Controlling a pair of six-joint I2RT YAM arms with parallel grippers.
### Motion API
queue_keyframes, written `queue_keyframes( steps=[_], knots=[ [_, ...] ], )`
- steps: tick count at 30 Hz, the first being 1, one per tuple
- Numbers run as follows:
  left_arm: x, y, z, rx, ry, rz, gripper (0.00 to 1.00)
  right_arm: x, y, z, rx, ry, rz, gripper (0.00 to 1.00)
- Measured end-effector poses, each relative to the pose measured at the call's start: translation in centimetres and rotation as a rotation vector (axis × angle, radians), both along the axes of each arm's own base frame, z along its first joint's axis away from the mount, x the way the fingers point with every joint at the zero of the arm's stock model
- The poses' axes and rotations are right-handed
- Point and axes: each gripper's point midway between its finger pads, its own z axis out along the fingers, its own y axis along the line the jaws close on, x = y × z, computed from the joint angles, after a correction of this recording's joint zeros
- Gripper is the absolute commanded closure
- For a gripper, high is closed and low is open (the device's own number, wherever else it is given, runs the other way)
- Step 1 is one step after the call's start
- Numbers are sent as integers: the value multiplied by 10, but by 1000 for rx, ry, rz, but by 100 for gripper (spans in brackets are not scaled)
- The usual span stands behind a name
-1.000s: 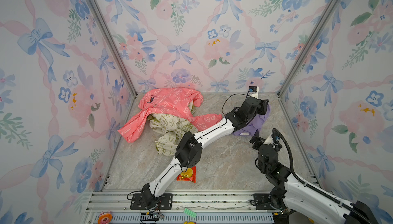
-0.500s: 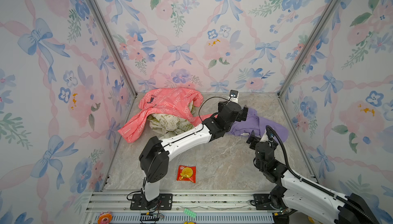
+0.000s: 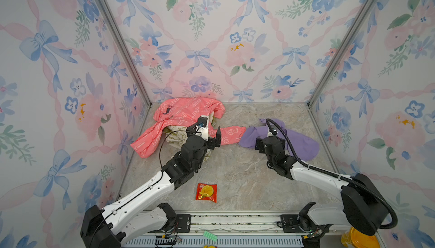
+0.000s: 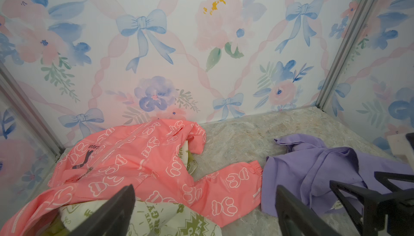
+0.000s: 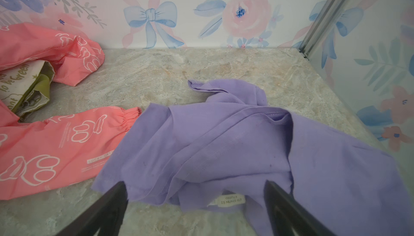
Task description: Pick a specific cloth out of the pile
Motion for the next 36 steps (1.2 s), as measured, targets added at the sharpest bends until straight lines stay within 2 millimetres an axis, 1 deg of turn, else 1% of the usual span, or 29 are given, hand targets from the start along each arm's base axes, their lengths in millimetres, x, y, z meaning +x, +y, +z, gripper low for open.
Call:
queue_keyframes(
  steps=[2, 5, 8, 10, 13, 16, 19, 21, 22, 24, 26, 28, 29, 30, 31, 32, 33, 36],
  knots=[
    [-10, 4, -3, -3, -9, -26, 2, 8, 8, -2, -7, 35, 8, 3],
    [-24, 12, 0, -16, -34, -53, 2, 20, 18, -10, -23, 96, 12, 3],
    [-41, 27, 4, -19, -66, -62, 2, 29, 25, -19, -36, 148, 12, 3],
    [-52, 38, 7, -32, -95, -61, 2, 32, 26, -26, -39, 182, 7, 3],
    [-69, 55, 9, -65, -136, -56, 2, 39, 26, -42, -41, 236, -17, 1],
    [-80, 68, 4, -90, -161, -42, 2, 48, 25, -63, -44, 303, -51, 6],
    [-83, 75, -2, -90, -157, -23, 2, 54, 24, -86, -47, 370, -89, 17],
    [-82, 78, -5, -87, -147, -5, 2, 55, 22, -100, -44, 406, -118, 28],
    [-81, 79, -7, -83, -142, 3, 2, 54, 21, -105, -39, 420, -130, 32],
    [-79, 79, -12, -65, -125, 16, 2, 52, 17, -115, -31, 443, -156, 44],
    [-76, 79, -19, -41, -101, 28, 2, 51, 13, -119, -15, 453, -181, 53],
    [-73, 78, -26, -20, -80, 34, 2, 51, 9, -121, 7, 459, -203, 71],
    [-72, 77, -28, -11, -71, 37, 2, 52, 7, -122, 16, 460, -213, 78],
    [-72, 77, -30, -7, -67, 39, 2, 53, 3, -122, 26, 461, -224, 83],
    [-72, 78, -30, -5, -65, 42, 2, 54, 1, -123, 35, 463, -232, 90],
    [-72, 79, -30, -5, -66, 47, 2, 55, -2, -123, 46, 464, -241, 93],
    [-72, 80, -30, -5, -66, 52, 2, 57, -5, -123, 57, 466, -247, 100],
    [-73, 83, -29, -7, -70, 63, 2, 61, -15, -123, 82, 471, -263, 100]
  ],
)
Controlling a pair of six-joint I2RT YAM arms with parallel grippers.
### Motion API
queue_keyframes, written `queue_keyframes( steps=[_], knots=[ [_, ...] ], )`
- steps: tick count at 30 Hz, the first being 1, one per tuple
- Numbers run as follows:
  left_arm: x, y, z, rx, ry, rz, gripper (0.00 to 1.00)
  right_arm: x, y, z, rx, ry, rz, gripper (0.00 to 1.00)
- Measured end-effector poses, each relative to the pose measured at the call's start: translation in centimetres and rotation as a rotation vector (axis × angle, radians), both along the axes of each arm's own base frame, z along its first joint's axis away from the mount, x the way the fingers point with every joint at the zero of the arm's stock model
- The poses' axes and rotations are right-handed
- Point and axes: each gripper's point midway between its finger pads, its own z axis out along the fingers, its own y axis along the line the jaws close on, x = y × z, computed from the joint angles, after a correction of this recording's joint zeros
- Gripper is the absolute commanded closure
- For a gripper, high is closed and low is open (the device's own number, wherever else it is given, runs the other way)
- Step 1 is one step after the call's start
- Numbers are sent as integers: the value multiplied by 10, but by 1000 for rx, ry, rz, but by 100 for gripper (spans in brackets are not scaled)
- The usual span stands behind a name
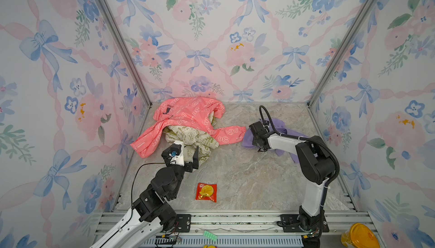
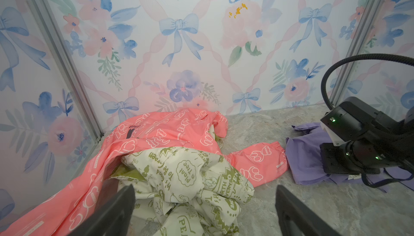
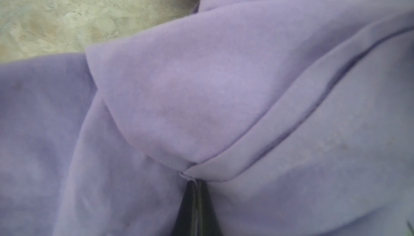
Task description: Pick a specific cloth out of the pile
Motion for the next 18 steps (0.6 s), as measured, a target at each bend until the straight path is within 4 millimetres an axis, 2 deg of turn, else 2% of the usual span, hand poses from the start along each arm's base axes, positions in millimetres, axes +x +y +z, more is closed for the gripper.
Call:
queue_keyframes(
  steps=[2, 5, 7, 15, 18],
  knots=[
    [-1, 2, 2, -5, -6, 8, 2, 3, -8, 5, 15, -6, -13, 100],
    [-1, 6, 2, -7, -8, 22, 2, 10, -23, 27, 33, -46, -31, 100],
    [-1, 7, 2, -4, -7, 32, 2, 15, -35, 49, 44, -91, -46, 100],
    [-1, 11, 2, -6, -10, 53, 2, 42, -103, 172, 124, -365, -162, 100],
    [-2, 13, 4, -8, -14, 59, 2, 41, -125, 198, 145, -423, -200, 97]
  ],
)
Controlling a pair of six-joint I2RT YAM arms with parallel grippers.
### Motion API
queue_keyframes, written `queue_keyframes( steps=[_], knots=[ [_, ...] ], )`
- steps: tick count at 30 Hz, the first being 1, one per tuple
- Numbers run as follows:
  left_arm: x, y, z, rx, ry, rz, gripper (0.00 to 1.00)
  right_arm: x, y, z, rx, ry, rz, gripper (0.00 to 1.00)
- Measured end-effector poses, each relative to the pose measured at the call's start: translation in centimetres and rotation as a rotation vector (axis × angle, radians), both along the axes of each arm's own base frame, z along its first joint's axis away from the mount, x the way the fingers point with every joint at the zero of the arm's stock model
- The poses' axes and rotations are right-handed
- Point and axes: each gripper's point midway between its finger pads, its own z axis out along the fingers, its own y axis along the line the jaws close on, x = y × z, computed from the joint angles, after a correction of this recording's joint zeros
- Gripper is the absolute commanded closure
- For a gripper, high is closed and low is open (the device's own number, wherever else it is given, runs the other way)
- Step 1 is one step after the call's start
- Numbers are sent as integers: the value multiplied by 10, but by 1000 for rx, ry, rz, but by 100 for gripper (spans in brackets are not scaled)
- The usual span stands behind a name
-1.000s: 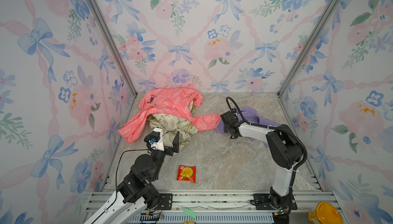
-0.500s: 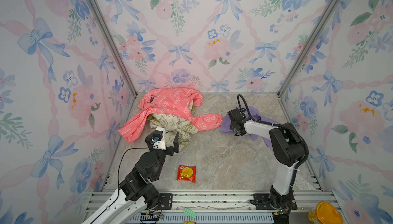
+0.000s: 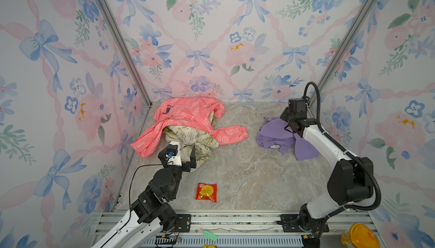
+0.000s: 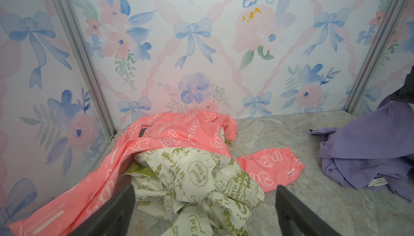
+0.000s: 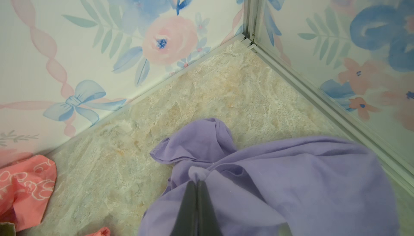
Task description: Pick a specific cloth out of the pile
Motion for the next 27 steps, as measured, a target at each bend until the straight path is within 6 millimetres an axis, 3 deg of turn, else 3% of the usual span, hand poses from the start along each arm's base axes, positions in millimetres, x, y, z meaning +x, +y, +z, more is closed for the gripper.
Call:
queue_keyframes(
  steps=[4, 8, 10, 14, 16, 22, 24, 27],
  knots=[
    [0, 0, 0, 1, 0, 1, 2, -12, -23, 16, 22, -46, -54, 83],
    [0, 1, 0, 1, 0, 3, 2, -38, -44, 15, 71, -71, -134, 36],
    [0, 1, 0, 2, 0, 3, 2, -50, -55, 12, 89, -78, -178, 20],
    [0, 1, 0, 3, 1, 4, 2, -75, -67, 26, 109, -134, -241, 5],
    [0, 1, 0, 3, 1, 5, 2, -88, -68, 44, 122, -194, -250, 1],
    [6, 3, -8, 44, 29, 50, 2, -134, -71, 100, 145, -413, -246, 3],
    [10, 5, -14, 56, 53, 82, 2, -148, -71, 105, 142, -461, -237, 3],
    [16, 7, -15, 37, 77, 131, 2, -164, -71, 94, 123, -480, -227, 3]
  ],
)
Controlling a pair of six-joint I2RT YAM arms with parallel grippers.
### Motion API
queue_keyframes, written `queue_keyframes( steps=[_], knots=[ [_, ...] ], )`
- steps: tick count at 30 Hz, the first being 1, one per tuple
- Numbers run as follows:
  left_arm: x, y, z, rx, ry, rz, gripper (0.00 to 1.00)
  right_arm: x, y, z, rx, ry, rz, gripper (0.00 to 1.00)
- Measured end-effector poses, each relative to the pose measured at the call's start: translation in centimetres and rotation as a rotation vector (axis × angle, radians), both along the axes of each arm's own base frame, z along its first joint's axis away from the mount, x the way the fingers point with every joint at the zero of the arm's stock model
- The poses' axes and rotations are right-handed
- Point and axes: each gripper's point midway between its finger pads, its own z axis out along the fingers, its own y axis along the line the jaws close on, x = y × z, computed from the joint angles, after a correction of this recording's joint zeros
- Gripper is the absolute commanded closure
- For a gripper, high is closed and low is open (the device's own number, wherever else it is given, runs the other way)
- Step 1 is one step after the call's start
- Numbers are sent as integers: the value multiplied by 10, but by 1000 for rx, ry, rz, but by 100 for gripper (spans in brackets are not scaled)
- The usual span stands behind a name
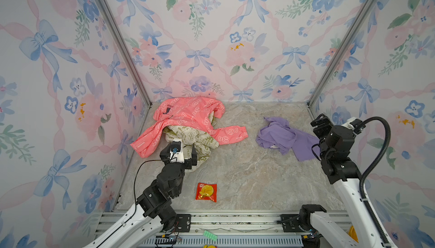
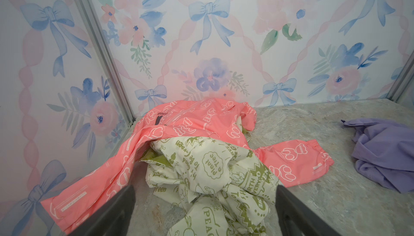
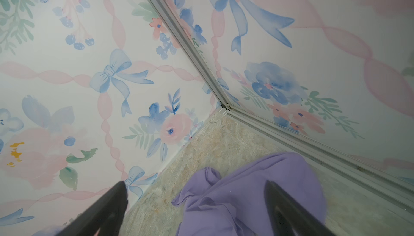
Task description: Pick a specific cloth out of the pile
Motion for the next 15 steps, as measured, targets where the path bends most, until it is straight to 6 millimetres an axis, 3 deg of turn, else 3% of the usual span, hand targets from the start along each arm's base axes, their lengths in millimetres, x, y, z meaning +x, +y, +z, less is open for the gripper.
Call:
queue_keyframes(
  steps=[6, 11, 15],
  knots=[
    [7, 10, 1, -82, -47, 112, 2, -17, 0, -64, -49, 92, 11, 3],
    [12, 17, -38, -87, -64, 162, 2, -27, -3, -116, -137, 212, 14, 3],
    [20, 39, -65, -80, -66, 248, 2, -32, -5, -153, -224, 261, 29, 3]
  ],
)
